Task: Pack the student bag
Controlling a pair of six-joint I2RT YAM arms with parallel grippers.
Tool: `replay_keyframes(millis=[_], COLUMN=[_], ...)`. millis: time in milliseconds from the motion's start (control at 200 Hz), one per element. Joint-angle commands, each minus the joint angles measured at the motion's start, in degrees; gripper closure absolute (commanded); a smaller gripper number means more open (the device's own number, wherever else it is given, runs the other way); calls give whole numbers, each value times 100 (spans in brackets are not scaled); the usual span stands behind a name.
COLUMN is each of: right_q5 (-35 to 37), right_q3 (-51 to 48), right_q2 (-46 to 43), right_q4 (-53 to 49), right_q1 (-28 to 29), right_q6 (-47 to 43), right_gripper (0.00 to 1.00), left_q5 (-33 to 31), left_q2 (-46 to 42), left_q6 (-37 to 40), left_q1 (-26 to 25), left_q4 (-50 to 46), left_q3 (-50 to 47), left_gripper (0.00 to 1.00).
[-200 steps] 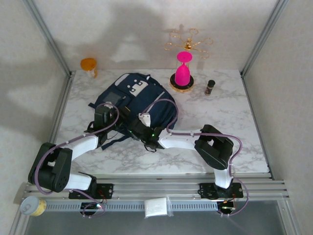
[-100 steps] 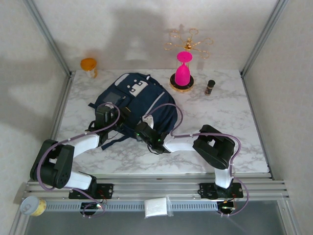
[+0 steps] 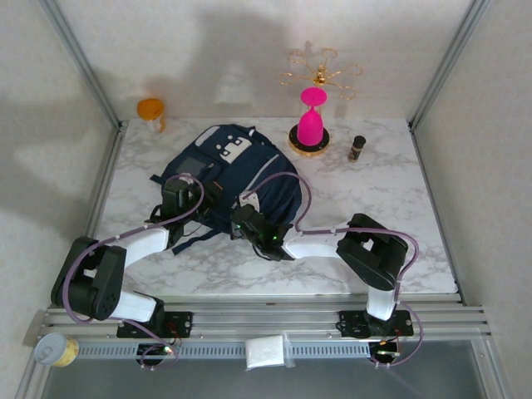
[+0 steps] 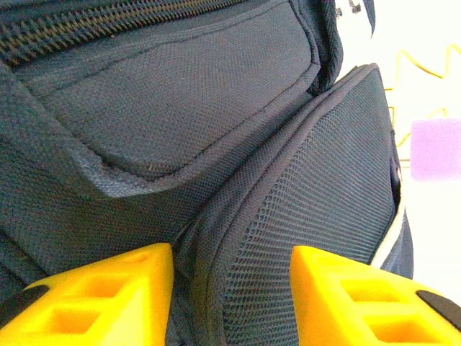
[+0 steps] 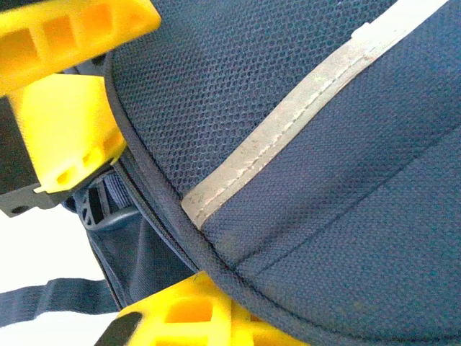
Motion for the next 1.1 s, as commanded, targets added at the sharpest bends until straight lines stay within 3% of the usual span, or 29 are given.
replay_keyframes(millis=[0, 125, 310, 591, 896, 1036, 1091], right_q5=[202, 191, 11, 324, 707, -115, -411], right_q3=[382, 550, 985, 1073, 402, 524, 580], right_q2=[-233, -352, -255, -566, -1435, -1333, -1287], right_q4=[-718, -1423, -2388, -3700, -4006, -3424, -3222], right_q1=[-63, -59, -65, -144, -592, -503, -458], right_q6=[134, 426, 797, 837, 219, -467, -593], right_gripper=[100, 100, 100, 100, 100, 100, 100], left_q5=[56, -122, -677, -1402, -1119, -509, -233], left_q2=[-259, -448, -112, 9, -381, -580, -745], left_q6=[-235, -717, -1387, -822, -21, 260, 132], left_q1=[-151, -453, -705, -576, 257, 366, 241], left_q4=[132, 514, 1278, 465, -479, -843, -798], left_q3=[-61, -245, -450, -38, 114, 402, 354], left_gripper=[54, 54, 67, 100, 100, 100, 85])
